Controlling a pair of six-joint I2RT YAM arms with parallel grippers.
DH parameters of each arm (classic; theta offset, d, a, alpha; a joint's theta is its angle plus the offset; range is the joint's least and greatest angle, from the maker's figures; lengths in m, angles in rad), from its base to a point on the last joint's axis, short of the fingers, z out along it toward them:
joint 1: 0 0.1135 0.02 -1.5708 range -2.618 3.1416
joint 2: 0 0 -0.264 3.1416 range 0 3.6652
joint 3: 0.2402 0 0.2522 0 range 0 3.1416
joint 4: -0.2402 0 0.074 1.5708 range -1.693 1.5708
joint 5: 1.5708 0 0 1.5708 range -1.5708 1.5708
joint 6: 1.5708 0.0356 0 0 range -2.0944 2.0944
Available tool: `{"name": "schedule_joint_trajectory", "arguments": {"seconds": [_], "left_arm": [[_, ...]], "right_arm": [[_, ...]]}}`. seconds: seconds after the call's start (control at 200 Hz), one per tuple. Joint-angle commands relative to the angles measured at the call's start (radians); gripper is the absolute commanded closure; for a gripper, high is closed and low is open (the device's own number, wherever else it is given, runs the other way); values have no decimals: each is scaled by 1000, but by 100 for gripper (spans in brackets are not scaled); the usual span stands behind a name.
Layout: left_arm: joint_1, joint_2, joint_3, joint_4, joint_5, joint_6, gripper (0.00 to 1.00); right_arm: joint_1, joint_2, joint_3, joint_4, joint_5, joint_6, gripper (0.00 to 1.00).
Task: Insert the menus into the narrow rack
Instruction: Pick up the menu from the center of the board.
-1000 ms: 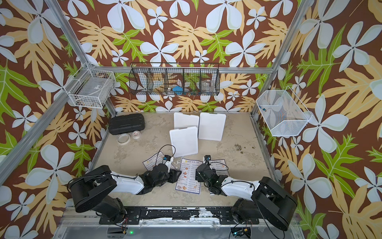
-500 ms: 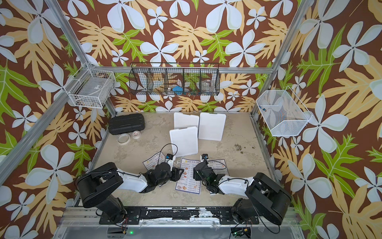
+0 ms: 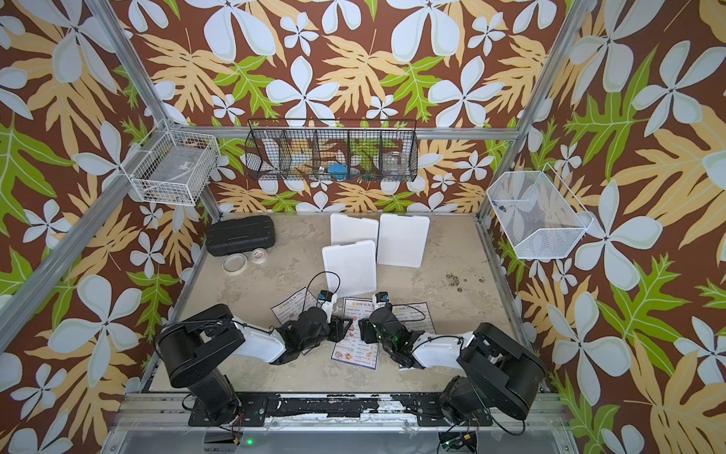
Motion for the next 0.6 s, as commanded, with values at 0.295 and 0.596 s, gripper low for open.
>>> {"name": "schedule_joint_trajectory", "arguments": {"seconds": [0.295, 0.596], "left_arm": [[-2, -48, -34, -104, 17, 11, 51], [-2, -157, -32, -136, 23, 16, 46]], "right_arm": [[3, -64, -28, -36, -86, -7, 60], [0, -138, -33, 26, -119, -59, 75]]}}
